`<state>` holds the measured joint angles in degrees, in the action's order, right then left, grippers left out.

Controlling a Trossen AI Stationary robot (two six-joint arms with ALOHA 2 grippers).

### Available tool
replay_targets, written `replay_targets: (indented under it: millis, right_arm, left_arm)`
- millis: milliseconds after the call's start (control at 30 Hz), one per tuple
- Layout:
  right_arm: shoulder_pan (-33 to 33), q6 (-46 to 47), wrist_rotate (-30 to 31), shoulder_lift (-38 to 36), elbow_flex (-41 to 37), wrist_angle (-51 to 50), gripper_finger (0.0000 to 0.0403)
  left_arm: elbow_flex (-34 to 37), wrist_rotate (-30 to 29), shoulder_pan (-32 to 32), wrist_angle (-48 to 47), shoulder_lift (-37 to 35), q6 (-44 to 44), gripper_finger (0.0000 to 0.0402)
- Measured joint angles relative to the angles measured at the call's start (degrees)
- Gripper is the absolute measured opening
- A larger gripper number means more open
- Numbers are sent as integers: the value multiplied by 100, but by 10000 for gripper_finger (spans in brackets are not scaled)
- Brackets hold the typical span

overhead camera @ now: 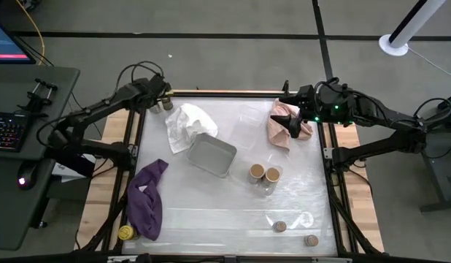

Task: Sort spices by type
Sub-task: Put the gold seasoning bottle into the bottom transparent bin

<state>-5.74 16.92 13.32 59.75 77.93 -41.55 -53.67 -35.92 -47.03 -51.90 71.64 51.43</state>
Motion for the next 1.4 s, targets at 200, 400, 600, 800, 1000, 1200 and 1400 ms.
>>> replay_targets:
  millis: [200, 400, 600, 800, 1000, 1200, 1400]
  right_arm:
    - [0, 118, -2, 0, 0, -3, 378]
    - [0, 123, -2, 0, 0, -1, 378]
    - [0, 245, 0, 0, 0, 0, 378]
    - [0, 275, -2, 0, 0, 2, 378]
    - [0, 294, -2, 0, 0, 2, 378]
    - [27, 407, -2, 0, 0, 2, 378]
    - [145, 407, -2, 0, 0, 4, 378]
  left_arm:
    - [396, -400, -115, 500, 63, 542, 1]
    - [686, -612, -170, 1253, 61, 274, 0]
    - [809, -877, -289, 1612, 66, 39, 0]
    - [881, -1092, -284, 1662, 211, 43, 0]
    - [883, -1097, -278, 1621, 350, 84, 0]
    - [871, -961, -138, 1587, 448, 61, 0]
    - [854, -860, 219, 1344, 459, 42, 0]
